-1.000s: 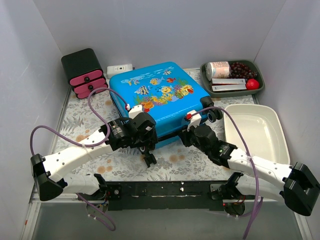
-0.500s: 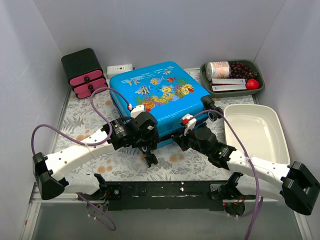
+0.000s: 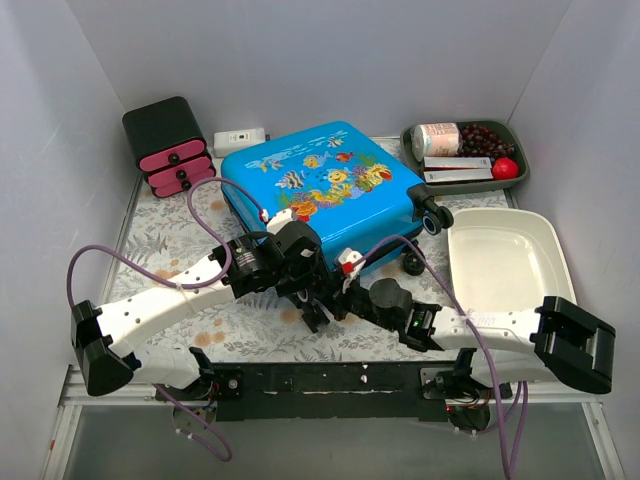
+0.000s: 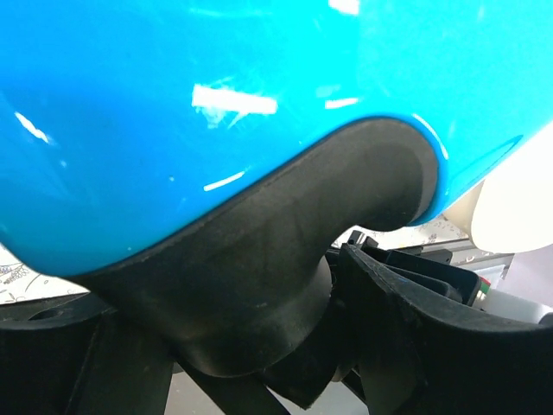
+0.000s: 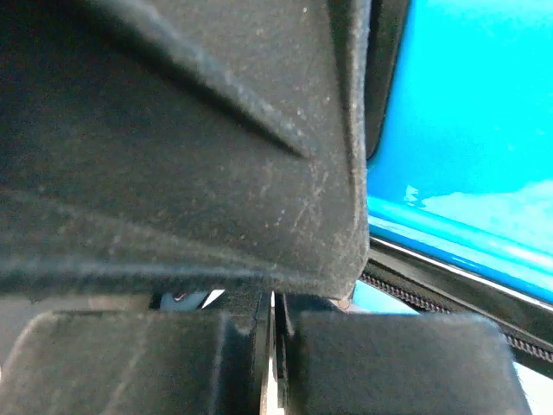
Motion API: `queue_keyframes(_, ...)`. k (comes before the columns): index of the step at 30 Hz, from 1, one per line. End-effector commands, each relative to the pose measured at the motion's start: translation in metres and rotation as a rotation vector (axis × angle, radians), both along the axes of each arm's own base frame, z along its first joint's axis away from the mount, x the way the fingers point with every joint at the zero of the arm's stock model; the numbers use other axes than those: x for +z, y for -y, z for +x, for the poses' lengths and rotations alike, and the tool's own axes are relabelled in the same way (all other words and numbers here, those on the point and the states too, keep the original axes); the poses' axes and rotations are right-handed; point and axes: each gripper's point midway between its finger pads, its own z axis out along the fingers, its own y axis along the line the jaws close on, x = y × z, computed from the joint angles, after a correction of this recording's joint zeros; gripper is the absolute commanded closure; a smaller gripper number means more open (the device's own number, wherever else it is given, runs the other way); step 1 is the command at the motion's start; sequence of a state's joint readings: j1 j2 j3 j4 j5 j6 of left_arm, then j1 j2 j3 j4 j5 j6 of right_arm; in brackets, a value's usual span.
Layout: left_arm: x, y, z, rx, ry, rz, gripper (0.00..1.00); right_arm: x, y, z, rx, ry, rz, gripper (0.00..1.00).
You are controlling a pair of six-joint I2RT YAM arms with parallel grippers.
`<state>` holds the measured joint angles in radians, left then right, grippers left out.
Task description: Open, take out, and arrange the luggage
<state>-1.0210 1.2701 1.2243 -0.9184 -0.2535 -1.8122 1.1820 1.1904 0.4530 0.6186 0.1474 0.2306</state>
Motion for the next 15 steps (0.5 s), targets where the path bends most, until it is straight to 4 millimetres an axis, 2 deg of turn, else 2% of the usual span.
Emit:
queue_keyframes(1,0.145,0.063,0.026,0.021,0.206,-0.546,1.00,0.067,-0.016,-0.006,-0.046,0.135,0.286,0.99)
queue_keyframes(2,0.147,0.064,0.026,0.036,0.195,-0.562,1.00,0.077,-0.015,-0.007,-0.061,0.165,0.332,0.99)
queue_keyframes(7,0.138,0.066,0.029,0.083,0.158,-0.570,1.00,0.090,-0.013,-0.015,-0.159,0.281,0.369,0.99)
queue_keyframes(8,0.136,0.065,0.030,0.093,0.154,-0.572,1.00,0.085,-0.015,-0.015,-0.165,0.291,0.361,0.99)
queue_keyframes(9,0.133,0.065,0.031,0.116,0.142,-0.576,1.00,0.093,-0.015,-0.021,-0.159,0.295,0.406,0.99)
queue_keyframes(11,0.131,0.065,0.032,0.127,0.131,-0.577,1.00,0.089,-0.017,-0.025,-0.161,0.319,0.405,0.99)
queue_keyframes(12,0.131,0.065,0.032,0.135,0.126,-0.583,1.00,0.094,-0.017,-0.032,-0.154,0.353,0.416,0.99)
queue_keyframes(15,0.130,0.070,0.032,0.134,0.120,-0.582,1.00,0.088,-0.023,-0.043,-0.155,0.424,0.354,0.99)
